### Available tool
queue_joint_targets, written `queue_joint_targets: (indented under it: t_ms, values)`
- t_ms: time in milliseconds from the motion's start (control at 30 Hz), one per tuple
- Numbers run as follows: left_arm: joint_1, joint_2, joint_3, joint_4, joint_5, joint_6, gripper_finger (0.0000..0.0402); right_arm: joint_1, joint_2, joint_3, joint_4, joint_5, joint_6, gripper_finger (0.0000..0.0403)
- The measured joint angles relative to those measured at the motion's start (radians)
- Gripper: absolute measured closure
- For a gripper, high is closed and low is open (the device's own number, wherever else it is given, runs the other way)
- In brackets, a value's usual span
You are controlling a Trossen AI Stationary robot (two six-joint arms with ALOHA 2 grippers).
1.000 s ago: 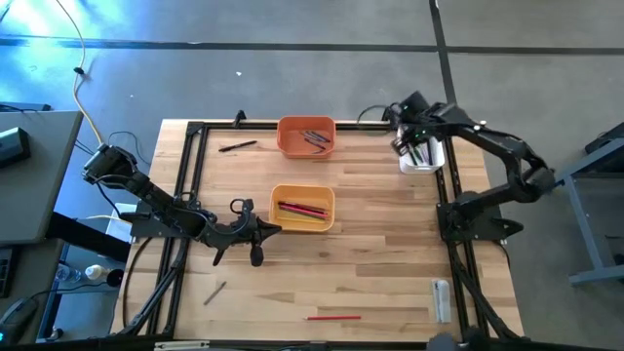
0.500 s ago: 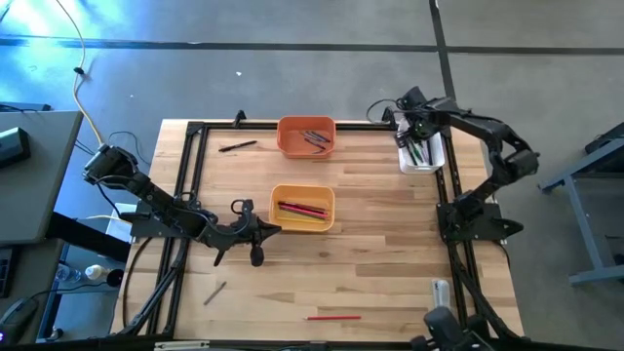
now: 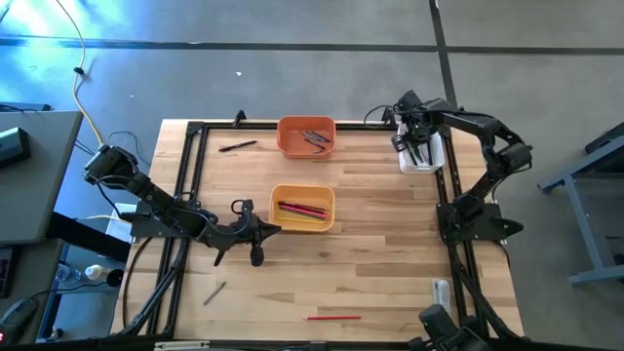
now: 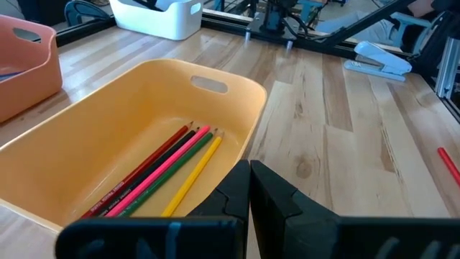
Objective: Sort crayons/erasers/pens/pencils in bins
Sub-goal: Put the right black pen into the white bin, then put the gray crayon into the orange bin
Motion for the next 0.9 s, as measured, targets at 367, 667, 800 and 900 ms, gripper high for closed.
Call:
queue_joint_targets:
  t_ms: [367,667,800,900]
  values:
    - [0.0,0.0,0.0,0.0,0.0,0.0,0.0401,0.001,0.0,0.0,-0.041,-0.034,-0.003,0.037]
    - [0.0,0.0,0.0,0.0,0.0,0.0,0.0401,0.001,0.0,0.0,-0.048,-0.04,-0.01,0.0325]
    - [0.0,0.0,0.0,0.0,0.0,0.0,0.0401,0.001,0.0,0.011,-0.076,-0.043,-0.038,0.0302]
    - [0.0,0.0,0.0,0.0,0.0,0.0,0.0401,0.002,-0.006,0.048,-0.118,-0.021,-0.065,0.0298]
